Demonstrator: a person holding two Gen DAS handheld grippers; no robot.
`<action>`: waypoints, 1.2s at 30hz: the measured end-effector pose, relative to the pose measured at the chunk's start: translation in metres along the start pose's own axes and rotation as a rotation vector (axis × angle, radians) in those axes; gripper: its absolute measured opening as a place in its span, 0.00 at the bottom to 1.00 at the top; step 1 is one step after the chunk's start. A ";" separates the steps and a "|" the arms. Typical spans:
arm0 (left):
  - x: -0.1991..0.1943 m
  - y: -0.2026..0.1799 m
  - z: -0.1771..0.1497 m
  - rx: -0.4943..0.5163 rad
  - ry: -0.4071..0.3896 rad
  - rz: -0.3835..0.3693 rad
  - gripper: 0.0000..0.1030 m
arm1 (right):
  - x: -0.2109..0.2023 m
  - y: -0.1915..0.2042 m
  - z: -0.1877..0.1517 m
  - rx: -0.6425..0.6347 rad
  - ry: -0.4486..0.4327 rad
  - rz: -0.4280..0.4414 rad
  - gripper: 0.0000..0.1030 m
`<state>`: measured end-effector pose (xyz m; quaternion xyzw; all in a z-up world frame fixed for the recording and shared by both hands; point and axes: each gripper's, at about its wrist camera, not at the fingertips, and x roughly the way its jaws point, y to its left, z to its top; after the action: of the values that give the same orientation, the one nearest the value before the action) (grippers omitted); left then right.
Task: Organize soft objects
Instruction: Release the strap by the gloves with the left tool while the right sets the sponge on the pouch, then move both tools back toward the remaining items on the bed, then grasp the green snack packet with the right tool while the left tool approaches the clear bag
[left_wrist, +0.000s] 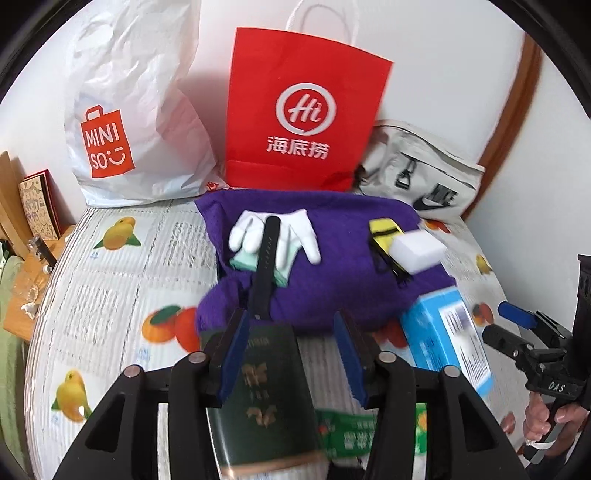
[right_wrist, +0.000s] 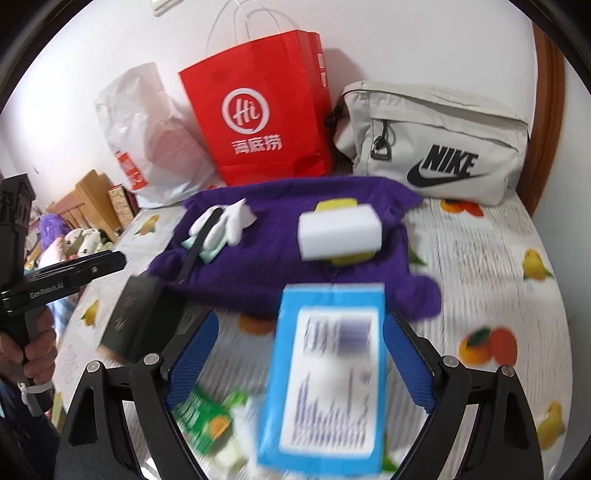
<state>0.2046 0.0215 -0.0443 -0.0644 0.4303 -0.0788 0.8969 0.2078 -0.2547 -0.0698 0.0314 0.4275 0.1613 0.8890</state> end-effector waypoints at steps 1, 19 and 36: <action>-0.003 -0.001 -0.004 0.001 0.000 0.001 0.47 | -0.005 0.003 -0.007 -0.003 -0.002 0.009 0.87; -0.031 0.046 -0.066 -0.085 0.013 0.033 0.48 | 0.028 0.122 -0.076 -0.397 0.105 0.090 0.87; -0.034 0.060 -0.083 -0.111 0.019 0.020 0.48 | 0.038 0.120 -0.093 -0.425 0.171 0.026 0.36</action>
<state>0.1243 0.0833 -0.0810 -0.1090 0.4432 -0.0461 0.8886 0.1268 -0.1375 -0.1341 -0.1647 0.4574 0.2613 0.8339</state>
